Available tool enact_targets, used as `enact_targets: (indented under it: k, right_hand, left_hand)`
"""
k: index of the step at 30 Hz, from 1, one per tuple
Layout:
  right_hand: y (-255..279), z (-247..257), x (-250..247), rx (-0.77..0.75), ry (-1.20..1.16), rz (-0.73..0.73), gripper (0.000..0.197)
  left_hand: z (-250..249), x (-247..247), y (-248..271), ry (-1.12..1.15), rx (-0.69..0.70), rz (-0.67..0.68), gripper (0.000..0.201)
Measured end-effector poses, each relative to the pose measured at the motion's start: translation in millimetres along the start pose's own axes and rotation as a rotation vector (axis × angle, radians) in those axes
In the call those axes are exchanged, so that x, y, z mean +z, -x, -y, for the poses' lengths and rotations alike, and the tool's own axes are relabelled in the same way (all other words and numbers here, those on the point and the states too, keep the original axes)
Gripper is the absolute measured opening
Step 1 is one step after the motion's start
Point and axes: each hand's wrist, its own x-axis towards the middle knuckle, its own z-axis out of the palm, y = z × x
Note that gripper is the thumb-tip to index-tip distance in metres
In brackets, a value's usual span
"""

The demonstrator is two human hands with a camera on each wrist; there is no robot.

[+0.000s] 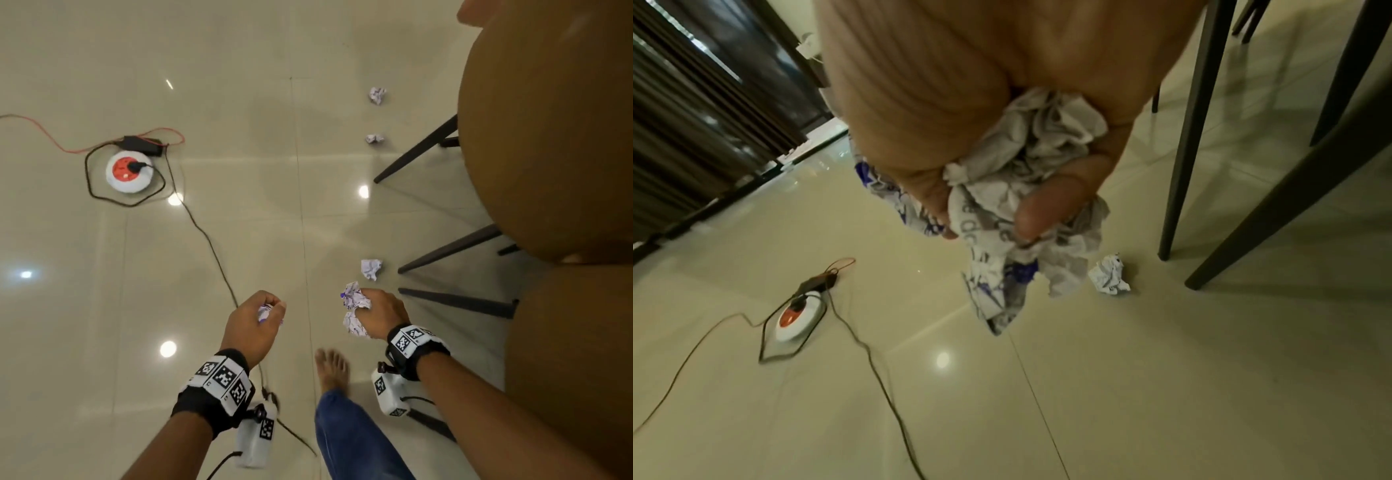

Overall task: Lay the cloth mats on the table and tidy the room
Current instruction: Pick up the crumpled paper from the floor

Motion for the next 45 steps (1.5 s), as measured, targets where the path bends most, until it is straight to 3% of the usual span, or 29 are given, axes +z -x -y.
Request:
enact_targets:
  k: [6,10,16,18,23,27,30,34,38,41,45]
  right_hand:
    - [-41,-1,-45,0.078,-0.031,0.069,0.013]
    - [-50,-8,-57,0.165,-0.086,0.144,0.012]
    - [-72,-9,-56,0.276,-0.137,0.11,0.013]
    - [-86,-10,-47,0.304,-0.16,0.106,0.021]
    - [-159,-20,-3,0.396,-0.2,0.053,0.018]
    - [-262,-89,72,0.422,-0.197,0.01,0.022]
    - [-309,-105,97,0.423,-0.136,0.012,0.025]
    - [-323,-82,114,0.401,-0.12,0.023,0.029]
    - [-307,-35,115,0.302,-0.165,0.039,0.03]
    - [-287,10,79,0.19,-0.177,0.031,0.032]
    - [-276,66,7,0.119,-0.229,0.078,0.069]
  left_hand:
    - [-70,20,-79,-0.037,0.093,0.097,0.011]
    - [-100,32,-112,-0.055,0.108,0.169,0.012]
    - [-109,42,-171,-0.113,0.146,0.297,0.011]
    - [-103,44,-191,-0.125,0.16,0.341,0.011]
    - [-60,65,-259,-0.2,0.19,0.438,0.012]
    - [-9,100,-326,-0.299,0.196,0.476,0.012]
    - [25,127,-368,-0.364,0.213,0.498,0.012]
    - [54,142,-399,-0.409,0.231,0.513,0.012]
    - [45,124,-397,-0.385,0.182,0.496,0.01]
    - [10,88,-385,-0.383,0.157,0.495,0.01]
    - [-54,32,-380,-0.373,0.14,0.473,0.01]
